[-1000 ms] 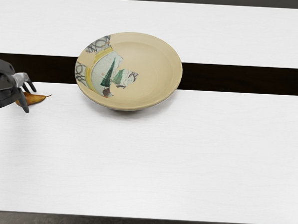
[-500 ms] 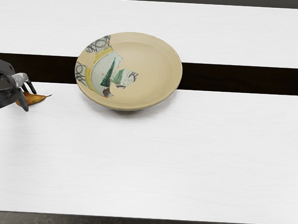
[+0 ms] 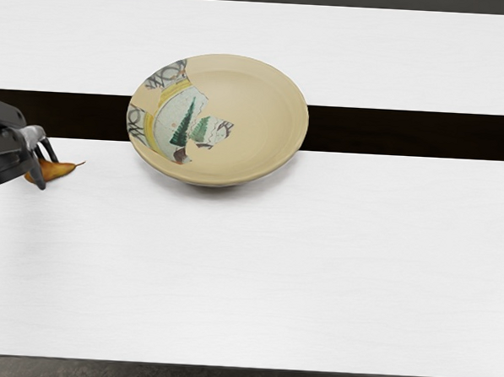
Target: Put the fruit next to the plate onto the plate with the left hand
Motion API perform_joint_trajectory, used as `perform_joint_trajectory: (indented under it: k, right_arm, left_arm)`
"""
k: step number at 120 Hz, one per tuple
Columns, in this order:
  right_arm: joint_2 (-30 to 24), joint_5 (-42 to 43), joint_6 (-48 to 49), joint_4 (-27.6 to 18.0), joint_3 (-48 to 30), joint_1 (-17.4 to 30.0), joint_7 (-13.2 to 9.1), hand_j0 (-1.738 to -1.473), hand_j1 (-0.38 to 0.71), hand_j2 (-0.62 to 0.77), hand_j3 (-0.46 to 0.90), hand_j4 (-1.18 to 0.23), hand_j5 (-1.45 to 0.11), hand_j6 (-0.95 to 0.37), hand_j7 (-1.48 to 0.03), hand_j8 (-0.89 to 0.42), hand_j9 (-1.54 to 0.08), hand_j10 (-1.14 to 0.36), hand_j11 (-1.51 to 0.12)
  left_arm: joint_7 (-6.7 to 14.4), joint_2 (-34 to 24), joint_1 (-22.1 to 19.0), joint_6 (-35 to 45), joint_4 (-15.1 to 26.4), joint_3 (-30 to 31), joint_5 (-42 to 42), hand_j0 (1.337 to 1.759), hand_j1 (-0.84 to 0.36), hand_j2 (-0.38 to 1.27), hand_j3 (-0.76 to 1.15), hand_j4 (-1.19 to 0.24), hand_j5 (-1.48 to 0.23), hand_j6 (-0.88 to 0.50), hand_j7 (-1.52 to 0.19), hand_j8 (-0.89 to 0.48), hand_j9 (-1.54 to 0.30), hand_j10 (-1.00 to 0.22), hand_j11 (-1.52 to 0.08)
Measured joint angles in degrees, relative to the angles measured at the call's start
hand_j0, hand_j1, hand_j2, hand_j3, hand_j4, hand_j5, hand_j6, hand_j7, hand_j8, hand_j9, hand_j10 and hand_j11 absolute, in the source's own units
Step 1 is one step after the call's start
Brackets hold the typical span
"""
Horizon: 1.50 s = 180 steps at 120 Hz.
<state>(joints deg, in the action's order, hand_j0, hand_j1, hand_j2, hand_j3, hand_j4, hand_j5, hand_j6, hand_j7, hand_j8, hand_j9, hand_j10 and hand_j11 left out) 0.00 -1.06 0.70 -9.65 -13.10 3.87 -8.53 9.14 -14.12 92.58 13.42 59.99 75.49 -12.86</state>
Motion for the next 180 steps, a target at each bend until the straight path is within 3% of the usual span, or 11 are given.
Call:
perform_joint_trajectory:
  k: [8,24,49,58,79,91,100,112,137,167,180]
  right_arm:
    - [0.00,0.00,0.00,-0.01,0.00,0.00,0.00,-1.658,-0.35,0.00,0.00,0.00,0.00,0.00,0.00,0.00,0.00,0.00,0.00]
    - [0.00,0.00,0.00,-0.01,0.00,0.00,0.00,-1.658,-0.35,0.00,0.00,0.00,0.00,0.00,0.00,0.00,0.00,0.00,0.00]
    - [0.00,0.00,0.00,0.00,0.00,0.00,0.00,-1.658,-0.35,0.00,0.00,0.00,0.00,0.00,0.00,0.00,0.00,0.00,0.00]
    - [0.00,0.00,0.00,-0.01,0.00,0.00,0.00,-1.658,-0.35,0.00,0.00,0.00,0.00,0.00,0.00,0.00,0.00,0.00,0.00]
    - [0.00,0.00,0.00,0.00,0.00,0.00,0.00,-1.658,-0.35,0.00,0.00,0.00,0.00,0.00,0.00,0.00,0.00,0.00,0.00]
    - [0.00,0.00,0.00,-0.01,0.00,0.00,0.00,-1.658,-0.35,0.00,0.00,0.00,0.00,0.00,0.00,0.00,0.00,0.00,0.00]
    - [0.00,0.00,0.00,-0.01,0.00,0.00,0.00,-1.658,-0.35,0.00,0.00,0.00,0.00,0.00,0.00,0.00,0.00,0.00,0.00]
    - [0.00,0.00,0.00,-0.01,0.00,0.00,0.00,-1.658,-0.35,0.00,0.00,0.00,0.00,0.00,0.00,0.00,0.00,0.00,0.00]
    - [0.00,0.00,0.00,-0.01,0.00,0.00,0.00,-1.658,-0.35,0.00,0.00,0.00,0.00,0.00,0.00,0.00,0.00,0.00,0.00]
    - [0.00,0.00,0.00,-0.01,0.00,0.00,0.00,-1.658,-0.35,0.00,0.00,0.00,0.00,0.00,0.00,0.00,0.00,0.00,0.00]
    - [0.00,0.00,0.00,-0.02,0.00,0.00,0.00,-1.658,-0.35,0.00,0.00,0.00,0.00,0.00,0.00,0.00,0.00,0.00,0.00]
  left_arm:
    - [0.10,0.40,-0.03,0.03,-0.01,-0.13,0.06,1.655,-0.34,0.29,-0.08,-0.63,-0.85,-0.56,-0.86,-0.56,-0.89,-0.66,-0.89]
    - [0.31,0.40,0.01,-0.11,0.02,-0.29,0.03,1.662,-0.34,0.25,-0.03,-0.61,-0.91,-0.56,-0.85,-0.51,-0.93,-0.70,-0.93]
    - [0.36,-0.61,1.88,-0.47,0.86,-0.60,-2.24,1.650,-0.36,0.23,-0.01,-0.55,-1.05,-0.48,-1.01,-0.43,-1.05,-0.66,-1.05]
    - [0.40,-4.02,2.76,-0.51,1.36,-2.35,-2.50,1.649,-0.37,0.26,0.00,-0.55,-1.09,-0.45,-1.03,-0.44,-1.06,-0.68,-1.07]
    - [2.89,-10.29,5.78,-0.59,2.06,-11.08,-2.84,1.645,-0.44,0.39,0.00,-0.50,-1.14,-0.41,-1.05,-0.40,-1.08,-0.63,-1.11]
    - [3.59,-11.47,9.24,-0.62,2.02,-17.64,-3.21,1.646,-0.40,0.32,0.00,-0.55,-1.15,-0.42,-1.06,-0.40,-1.09,-0.64,-1.12]
    - [3.83,-11.98,11.37,-0.63,1.99,-24.57,-3.15,1.646,-0.41,0.36,0.00,-0.57,-1.14,-0.44,-1.08,-0.40,-1.09,-0.65,-1.12]
    - [3.90,-10.01,11.48,-3.41,1.97,-33.06,-3.06,1.645,-0.45,0.47,0.00,-0.58,-1.14,-0.42,-1.09,-0.39,-1.10,-0.63,-1.13]
    - [3.76,-5.93,9.34,-9.57,2.18,-42.06,-3.51,1.647,-0.38,0.33,0.00,-0.63,-1.18,-0.43,-1.09,-0.43,-1.09,-0.66,-1.12]
    - [3.26,-3.62,4.59,-11.10,0.81,-42.18,-3.61,1.648,-0.45,0.48,0.00,-0.70,-1.14,-0.42,-1.06,-0.40,-1.06,-0.65,-1.09]
    - [3.16,-3.64,5.15,-10.89,-0.73,-41.53,-3.23,1.652,-0.18,0.30,0.00,-0.46,-0.73,-0.30,-0.69,-0.29,-0.69,-0.43,-0.70]
